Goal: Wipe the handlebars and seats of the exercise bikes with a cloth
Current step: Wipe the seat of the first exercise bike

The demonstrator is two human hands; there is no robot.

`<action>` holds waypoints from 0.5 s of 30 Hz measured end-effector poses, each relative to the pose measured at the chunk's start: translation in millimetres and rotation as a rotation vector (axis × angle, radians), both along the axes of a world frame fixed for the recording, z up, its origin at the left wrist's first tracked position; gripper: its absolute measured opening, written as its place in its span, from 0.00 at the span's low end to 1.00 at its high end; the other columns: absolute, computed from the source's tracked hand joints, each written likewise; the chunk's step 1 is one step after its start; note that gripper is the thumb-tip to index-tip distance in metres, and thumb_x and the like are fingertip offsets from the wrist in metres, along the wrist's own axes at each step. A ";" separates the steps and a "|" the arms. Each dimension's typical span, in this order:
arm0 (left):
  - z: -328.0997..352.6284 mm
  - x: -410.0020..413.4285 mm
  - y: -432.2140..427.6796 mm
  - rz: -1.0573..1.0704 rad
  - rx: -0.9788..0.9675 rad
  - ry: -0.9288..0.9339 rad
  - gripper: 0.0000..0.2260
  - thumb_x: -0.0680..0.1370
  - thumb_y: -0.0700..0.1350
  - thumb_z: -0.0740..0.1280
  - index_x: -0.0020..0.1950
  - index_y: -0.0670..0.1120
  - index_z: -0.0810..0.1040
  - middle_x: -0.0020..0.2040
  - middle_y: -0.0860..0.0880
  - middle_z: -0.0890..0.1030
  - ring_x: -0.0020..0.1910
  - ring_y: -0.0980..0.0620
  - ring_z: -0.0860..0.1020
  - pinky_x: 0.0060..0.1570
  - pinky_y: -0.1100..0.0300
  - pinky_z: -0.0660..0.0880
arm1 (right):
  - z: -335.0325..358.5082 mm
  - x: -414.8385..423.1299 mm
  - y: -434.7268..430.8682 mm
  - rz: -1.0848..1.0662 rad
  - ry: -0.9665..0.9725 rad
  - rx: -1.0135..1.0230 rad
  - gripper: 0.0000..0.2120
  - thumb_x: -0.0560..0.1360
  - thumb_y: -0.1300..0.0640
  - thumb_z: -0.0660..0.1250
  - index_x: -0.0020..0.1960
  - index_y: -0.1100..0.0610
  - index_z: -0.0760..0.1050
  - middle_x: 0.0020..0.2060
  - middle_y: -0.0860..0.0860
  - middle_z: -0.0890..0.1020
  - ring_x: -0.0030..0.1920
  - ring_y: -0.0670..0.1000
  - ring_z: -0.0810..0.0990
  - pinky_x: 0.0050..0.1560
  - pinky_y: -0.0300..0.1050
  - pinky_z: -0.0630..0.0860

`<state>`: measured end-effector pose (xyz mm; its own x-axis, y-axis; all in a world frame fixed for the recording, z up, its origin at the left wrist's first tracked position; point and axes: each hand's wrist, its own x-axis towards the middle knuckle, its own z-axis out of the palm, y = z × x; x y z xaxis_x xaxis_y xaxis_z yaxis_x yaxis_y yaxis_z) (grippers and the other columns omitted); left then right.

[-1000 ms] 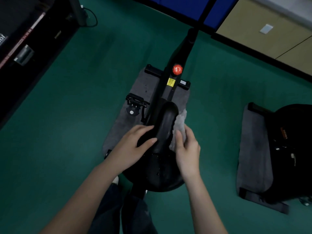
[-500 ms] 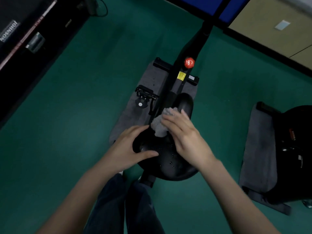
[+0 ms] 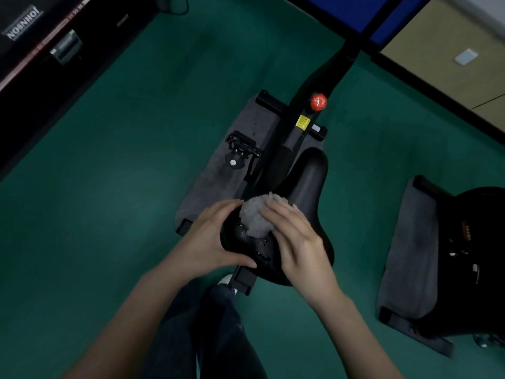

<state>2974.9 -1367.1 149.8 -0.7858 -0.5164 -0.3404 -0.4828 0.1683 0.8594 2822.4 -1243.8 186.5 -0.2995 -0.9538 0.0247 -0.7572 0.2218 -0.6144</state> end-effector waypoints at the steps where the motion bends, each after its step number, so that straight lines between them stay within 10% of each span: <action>1: 0.3 -1.0 -0.1 -0.002 -0.004 -0.002 0.50 0.54 0.70 0.72 0.72 0.54 0.62 0.69 0.58 0.64 0.70 0.57 0.62 0.71 0.52 0.61 | -0.2 -2.0 7.9 -0.019 0.001 -0.011 0.20 0.76 0.73 0.62 0.66 0.60 0.74 0.69 0.52 0.72 0.73 0.49 0.65 0.75 0.51 0.59; 15: 1.2 -8.1 1.9 -0.094 -0.093 -0.013 0.54 0.52 0.72 0.71 0.74 0.57 0.57 0.72 0.61 0.59 0.72 0.59 0.56 0.73 0.55 0.55 | -7.4 -9.6 25.5 -0.557 -0.059 -0.088 0.18 0.77 0.70 0.62 0.66 0.64 0.73 0.66 0.54 0.75 0.67 0.48 0.71 0.70 0.35 0.63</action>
